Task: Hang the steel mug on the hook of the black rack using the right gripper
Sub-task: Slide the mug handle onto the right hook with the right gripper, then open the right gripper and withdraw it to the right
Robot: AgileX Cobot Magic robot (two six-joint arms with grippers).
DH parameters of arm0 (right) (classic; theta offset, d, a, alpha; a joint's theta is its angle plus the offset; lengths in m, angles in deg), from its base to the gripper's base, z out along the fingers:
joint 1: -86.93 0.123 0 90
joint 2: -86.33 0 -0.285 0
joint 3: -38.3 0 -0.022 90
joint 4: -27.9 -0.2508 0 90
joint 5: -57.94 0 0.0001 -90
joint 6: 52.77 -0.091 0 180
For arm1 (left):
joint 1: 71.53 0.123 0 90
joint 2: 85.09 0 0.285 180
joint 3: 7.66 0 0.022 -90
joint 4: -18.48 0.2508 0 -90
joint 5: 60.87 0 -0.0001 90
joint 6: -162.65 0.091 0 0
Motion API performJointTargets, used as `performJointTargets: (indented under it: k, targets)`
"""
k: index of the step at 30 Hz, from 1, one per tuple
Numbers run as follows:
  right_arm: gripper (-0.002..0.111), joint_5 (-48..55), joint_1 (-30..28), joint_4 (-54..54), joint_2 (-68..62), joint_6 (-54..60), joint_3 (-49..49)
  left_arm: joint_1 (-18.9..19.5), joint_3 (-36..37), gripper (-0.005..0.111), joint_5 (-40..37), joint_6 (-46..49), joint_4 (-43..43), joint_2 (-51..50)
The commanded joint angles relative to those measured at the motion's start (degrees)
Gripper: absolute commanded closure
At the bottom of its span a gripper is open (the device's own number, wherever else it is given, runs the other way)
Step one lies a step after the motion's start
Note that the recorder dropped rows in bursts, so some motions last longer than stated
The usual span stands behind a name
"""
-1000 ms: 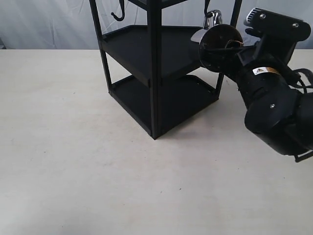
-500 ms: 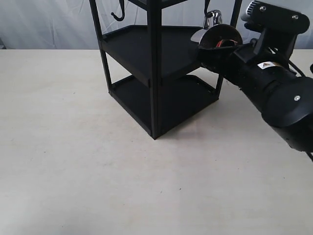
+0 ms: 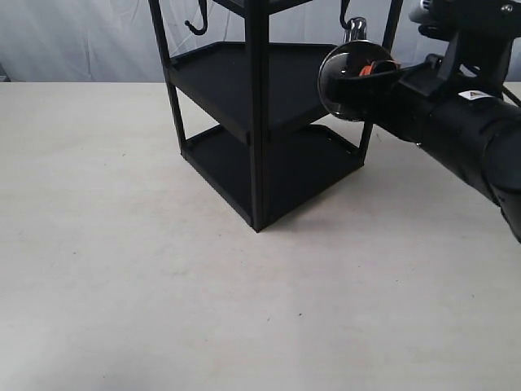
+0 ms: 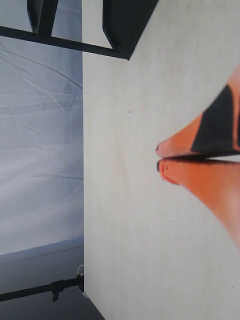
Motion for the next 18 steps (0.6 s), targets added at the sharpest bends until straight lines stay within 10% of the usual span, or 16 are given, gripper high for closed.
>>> performJointTargets:
  k: [1, 18]
  targets:
    - [0.062, 0.3, 0.0, -6.2, 2.2, 7.4, 0.2, -0.3, 0.3, 0.107, 0.8, -0.1, 0.0, -0.2]
    - [0.062, 3.7, 0.0, -16.4, 12.2, 19.0, -4.9, -0.3, 0.3, 0.107, 0.8, -0.1, 0.0, -0.2]
